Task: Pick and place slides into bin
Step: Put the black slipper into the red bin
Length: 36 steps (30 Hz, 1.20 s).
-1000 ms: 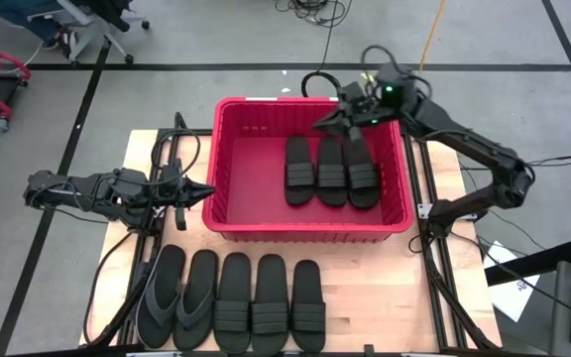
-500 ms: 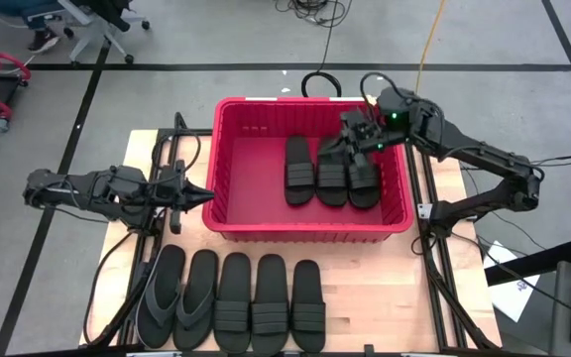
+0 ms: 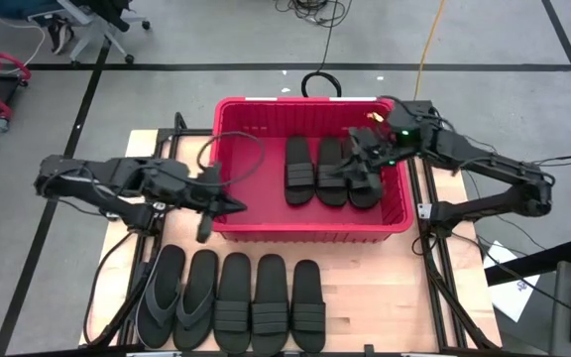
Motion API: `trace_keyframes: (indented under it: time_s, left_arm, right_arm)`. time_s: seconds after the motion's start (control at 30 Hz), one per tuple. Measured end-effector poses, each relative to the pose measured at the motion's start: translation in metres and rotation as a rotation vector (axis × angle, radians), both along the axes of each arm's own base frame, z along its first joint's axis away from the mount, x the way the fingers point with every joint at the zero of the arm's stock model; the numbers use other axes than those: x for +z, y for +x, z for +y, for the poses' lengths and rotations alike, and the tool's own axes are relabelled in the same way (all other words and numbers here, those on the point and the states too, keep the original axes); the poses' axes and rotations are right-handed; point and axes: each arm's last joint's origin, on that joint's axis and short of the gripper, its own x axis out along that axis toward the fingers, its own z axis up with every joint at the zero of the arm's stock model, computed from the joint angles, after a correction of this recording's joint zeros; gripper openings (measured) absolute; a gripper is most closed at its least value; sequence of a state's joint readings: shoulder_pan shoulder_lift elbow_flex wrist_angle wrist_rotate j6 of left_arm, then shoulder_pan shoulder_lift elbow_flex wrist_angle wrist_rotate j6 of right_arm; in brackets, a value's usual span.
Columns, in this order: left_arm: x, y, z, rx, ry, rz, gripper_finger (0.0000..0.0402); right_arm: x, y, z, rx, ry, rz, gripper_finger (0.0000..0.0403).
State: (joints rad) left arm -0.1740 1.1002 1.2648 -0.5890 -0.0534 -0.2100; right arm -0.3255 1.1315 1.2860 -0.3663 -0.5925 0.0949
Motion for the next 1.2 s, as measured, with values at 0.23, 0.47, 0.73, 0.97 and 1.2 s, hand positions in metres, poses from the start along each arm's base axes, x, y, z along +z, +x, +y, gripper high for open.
trace_keyframes:
  time_s: [0.23, 0.47, 0.73, 0.97, 1.2]
  left_arm:
    - [0.018, 0.061, -0.036, -0.098, 0.086, -0.171, 0.0001]
    - [-0.001, 0.109, -0.07, -0.051, 0.064, -0.245, 0.0]
    - [-0.04, 0.133, -0.091, -0.085, -0.197, -0.041, 0.0]
    - [-0.077, 0.137, -0.121, -0.289, -0.261, 0.193, 0.0]
    - [-0.11, 0.136, -0.138, -0.309, -0.184, 0.359, 0.0]
  right_arm:
    - [-0.009, -0.058, 0.021, 0.11, -0.014, -0.105, 0.0]
    - [-0.045, -0.104, 0.037, 0.097, 0.003, -0.209, 0.0]
    - [-0.084, -0.11, 0.041, 0.08, 0.162, -0.168, 0.0]
    - [-0.075, -0.111, 0.041, 0.073, 0.19, -0.244, 0.0]
    - [-0.071, -0.112, 0.04, 0.012, 0.173, -0.293, 0.0]
